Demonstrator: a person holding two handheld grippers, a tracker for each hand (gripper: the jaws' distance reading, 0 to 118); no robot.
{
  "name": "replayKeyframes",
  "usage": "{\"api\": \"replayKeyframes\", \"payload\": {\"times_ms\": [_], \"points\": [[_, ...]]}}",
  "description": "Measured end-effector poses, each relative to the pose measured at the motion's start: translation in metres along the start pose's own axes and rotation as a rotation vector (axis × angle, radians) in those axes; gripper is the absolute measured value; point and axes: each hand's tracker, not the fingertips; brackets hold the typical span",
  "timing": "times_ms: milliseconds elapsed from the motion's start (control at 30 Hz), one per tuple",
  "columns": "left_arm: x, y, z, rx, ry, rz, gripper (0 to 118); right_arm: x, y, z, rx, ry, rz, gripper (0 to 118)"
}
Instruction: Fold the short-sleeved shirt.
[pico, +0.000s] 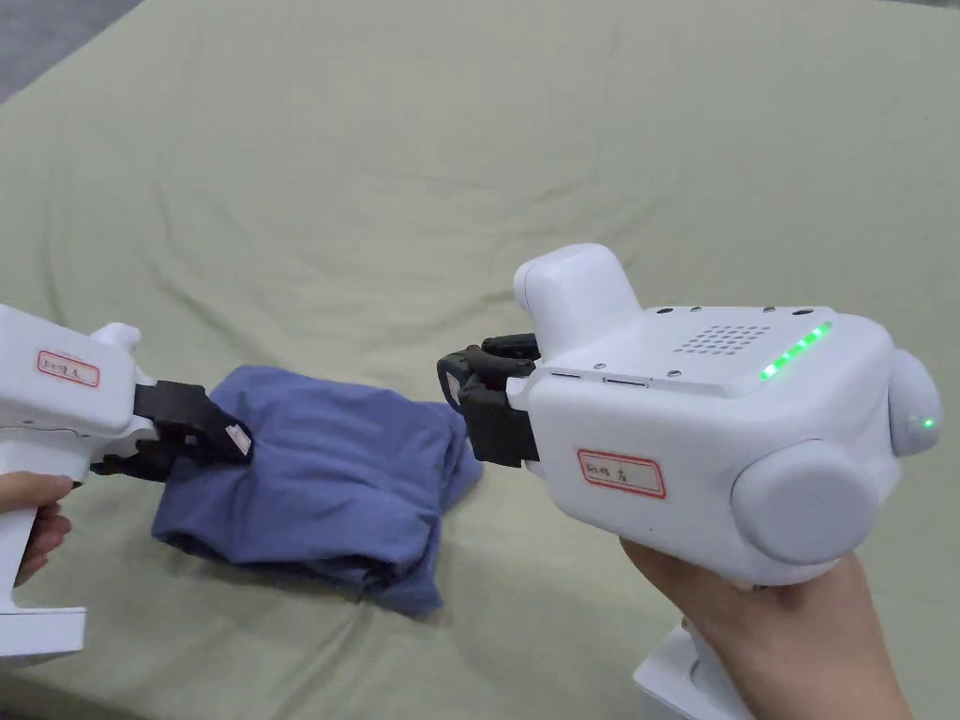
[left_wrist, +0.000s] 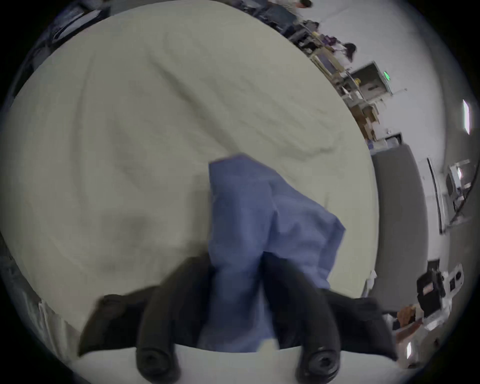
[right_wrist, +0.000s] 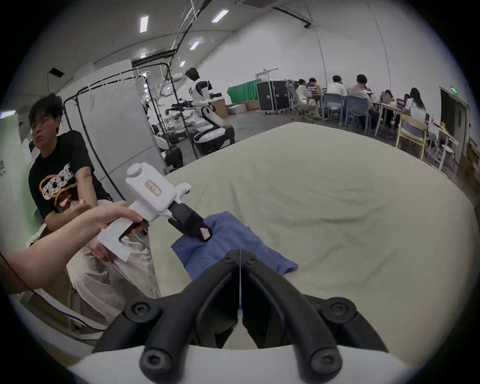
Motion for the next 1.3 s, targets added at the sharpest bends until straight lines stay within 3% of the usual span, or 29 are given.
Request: {"api": "replayKeyframes", "payload": {"times_ms": [33, 233, 267, 333, 467, 667, 767, 933, 1133, 1167, 1200, 1233, 1267, 1300], "points": [[-0.002, -0.002, 0.002, 0.04, 0.064, -0.006, 67, 0.001, -0.003, 0.002, -0.004, 0.003, -0.005, 4], [0.028, -0.028, 0.082, 0.384, 0.282, -0.142, 69, 0.02, -0.015, 0.038, 0.009, -0.027, -0.022, 4], [0.042, -0.036, 0.097, 0.444, 0.305, -0.16, 62, 0.025, -0.016, 0.048, 0.023, -0.044, -0.029, 4], [0.083, -0.059, 0.131, 0.589, 0.233, -0.246, 0, 0.035, -0.019, 0.075, 0.06, -0.073, -0.055, 4], [0.173, -0.099, 0.164, 0.766, 0.039, -0.354, 0, 0.051, -0.027, 0.148, 0.177, -0.153, -0.084, 4], [0.319, -0.157, 0.168, 1.024, 0.067, -0.616, 0, 0.076, -0.041, 0.272, 0.317, -0.41, -0.052, 4], [0.385, -0.184, 0.171, 1.125, 0.002, -0.702, 0, 0.089, -0.046, 0.334, 0.417, -0.555, -0.037, 4], [0.461, -0.214, 0.177, 1.191, -0.041, -0.719, 0, 0.106, -0.048, 0.42, 0.537, -0.78, -0.021, 4], [0.5, -0.225, 0.167, 1.19, 0.043, -0.744, 0, 0.119, -0.052, 0.475, 0.624, -0.908, -0.058, 4], [0.503, -0.225, 0.164, 1.18, 0.059, -0.745, 4, 0.119, -0.053, 0.479, 0.624, -0.91, -0.065, 22], [0.504, -0.225, 0.161, 1.172, 0.085, -0.756, 26, 0.119, -0.053, 0.483, 0.625, -0.928, -0.079, 57], [0.506, -0.224, 0.159, 1.163, 0.092, -0.758, 65, 0.12, -0.053, 0.485, 0.614, -0.95, -0.094, 94], [0.506, -0.222, 0.157, 1.152, 0.11, -0.751, 113, 0.123, -0.052, 0.483, 0.585, -0.974, -0.105, 118], [0.506, -0.218, 0.154, 1.121, 0.124, -0.733, 118, 0.123, -0.053, 0.481, 0.587, -0.98, -0.098, 118]]}}
